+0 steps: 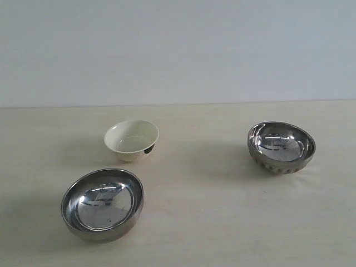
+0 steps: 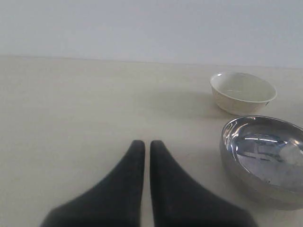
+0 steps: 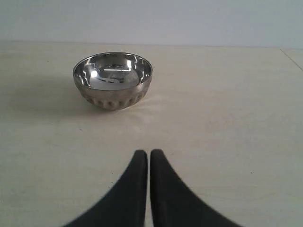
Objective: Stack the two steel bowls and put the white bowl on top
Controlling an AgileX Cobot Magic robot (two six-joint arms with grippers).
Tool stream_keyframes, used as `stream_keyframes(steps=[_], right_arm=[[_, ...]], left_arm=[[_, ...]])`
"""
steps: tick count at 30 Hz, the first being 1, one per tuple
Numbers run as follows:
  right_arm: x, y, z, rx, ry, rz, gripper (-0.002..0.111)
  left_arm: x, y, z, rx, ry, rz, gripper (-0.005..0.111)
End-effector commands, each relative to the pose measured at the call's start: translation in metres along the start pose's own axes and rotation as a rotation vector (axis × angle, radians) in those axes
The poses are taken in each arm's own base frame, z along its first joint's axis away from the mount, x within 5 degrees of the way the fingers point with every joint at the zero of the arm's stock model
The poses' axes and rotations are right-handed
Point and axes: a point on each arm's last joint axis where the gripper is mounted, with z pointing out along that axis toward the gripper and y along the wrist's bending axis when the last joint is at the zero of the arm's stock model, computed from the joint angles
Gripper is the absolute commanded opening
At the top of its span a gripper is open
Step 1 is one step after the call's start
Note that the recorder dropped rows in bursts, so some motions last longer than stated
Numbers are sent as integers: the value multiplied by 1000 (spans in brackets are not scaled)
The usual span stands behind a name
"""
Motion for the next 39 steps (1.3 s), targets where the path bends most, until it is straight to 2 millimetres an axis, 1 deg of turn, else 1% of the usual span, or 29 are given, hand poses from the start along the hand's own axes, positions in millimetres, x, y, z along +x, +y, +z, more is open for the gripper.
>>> stream_keyframes(steps=[1, 12, 14, 17, 20, 27, 30, 34, 37, 39], right_arm=[[-1, 0, 0, 7, -16, -1, 0], [-1, 0, 0, 7, -16, -1, 0], [-4, -1, -1, 8, -45, -1, 0], [-14, -1, -2, 13, -156, -1, 0], [-19, -1, -2, 15, -210, -1, 0], [-46, -2, -13, 17, -534, 39, 0], [-58, -3, -22, -4, -697, 105, 0], [-68, -3, -31, -61, -847, 223, 0], [-73, -3, -37, -144, -922, 374, 0], [-72, -2, -36, -193, -905, 458, 0]], left_arm=[[0, 0, 0, 5, -7, -4, 4], [0, 0, 0, 5, -7, -4, 4], [0, 0, 0, 5, -7, -4, 4], [0, 0, 0, 5, -7, -4, 4], [0, 0, 0, 5, -7, -4, 4], [0, 0, 0, 5, -7, -4, 4], [0, 0, 0, 5, -7, -4, 4], [0, 0, 0, 5, -7, -4, 4], [0, 0, 0, 5, -7, -4, 4], [0, 0, 0, 5, -7, -4, 4]])
